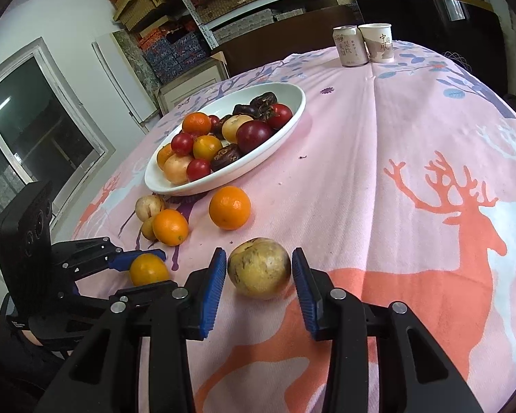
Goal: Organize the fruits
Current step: 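Grasp a yellow-orange fruit with the left tool while the right tool grasps a pale grapefruit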
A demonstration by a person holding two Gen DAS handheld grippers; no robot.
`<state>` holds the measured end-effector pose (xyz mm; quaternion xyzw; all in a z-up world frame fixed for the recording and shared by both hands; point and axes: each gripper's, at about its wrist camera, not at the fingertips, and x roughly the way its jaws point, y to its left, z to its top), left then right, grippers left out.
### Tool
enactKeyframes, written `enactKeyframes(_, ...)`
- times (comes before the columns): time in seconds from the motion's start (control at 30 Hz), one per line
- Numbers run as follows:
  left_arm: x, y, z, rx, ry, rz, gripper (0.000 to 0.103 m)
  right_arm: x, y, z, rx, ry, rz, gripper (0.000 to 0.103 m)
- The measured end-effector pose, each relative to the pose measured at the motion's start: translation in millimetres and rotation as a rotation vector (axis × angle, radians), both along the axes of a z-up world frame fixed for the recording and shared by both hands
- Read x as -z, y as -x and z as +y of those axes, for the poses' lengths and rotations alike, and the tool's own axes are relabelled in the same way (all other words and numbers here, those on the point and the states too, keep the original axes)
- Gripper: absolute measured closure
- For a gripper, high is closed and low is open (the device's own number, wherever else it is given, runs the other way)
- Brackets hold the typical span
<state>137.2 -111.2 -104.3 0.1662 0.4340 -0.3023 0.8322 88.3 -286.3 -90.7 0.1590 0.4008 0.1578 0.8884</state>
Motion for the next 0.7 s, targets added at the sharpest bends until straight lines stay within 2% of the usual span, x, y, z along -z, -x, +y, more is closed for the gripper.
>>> enactKeyframes(0.33, -7.6, -0.3, 12.3, -0.039, 0.062, -0.007, 0.066, -2.9, 4.5, -1.0, -0.004, -0.006, -0.024, 0.063)
enactKeyframes(0.47, -13.3, 1.3, 17.4, -0.052, 0.093, -0.026, 0.066, -3.4, 5.6, 0.9, -0.016, 0.002, -0.03, 0.068)
enactKeyframes(0.57, -14.5, -1.1, 20.7, -0.069, 0.106, -0.022, 0.066, -3.0, 5.6, 4.4, -0.026, 0.021, -0.026, 0.068)
enactKeyframes(0.7, -12.3, -2.0, 17.3, -0.067, 0.086, -0.021, 0.066, 2.3, -2.5, 18.4, -0.058, 0.094, 0.028, 0.062)
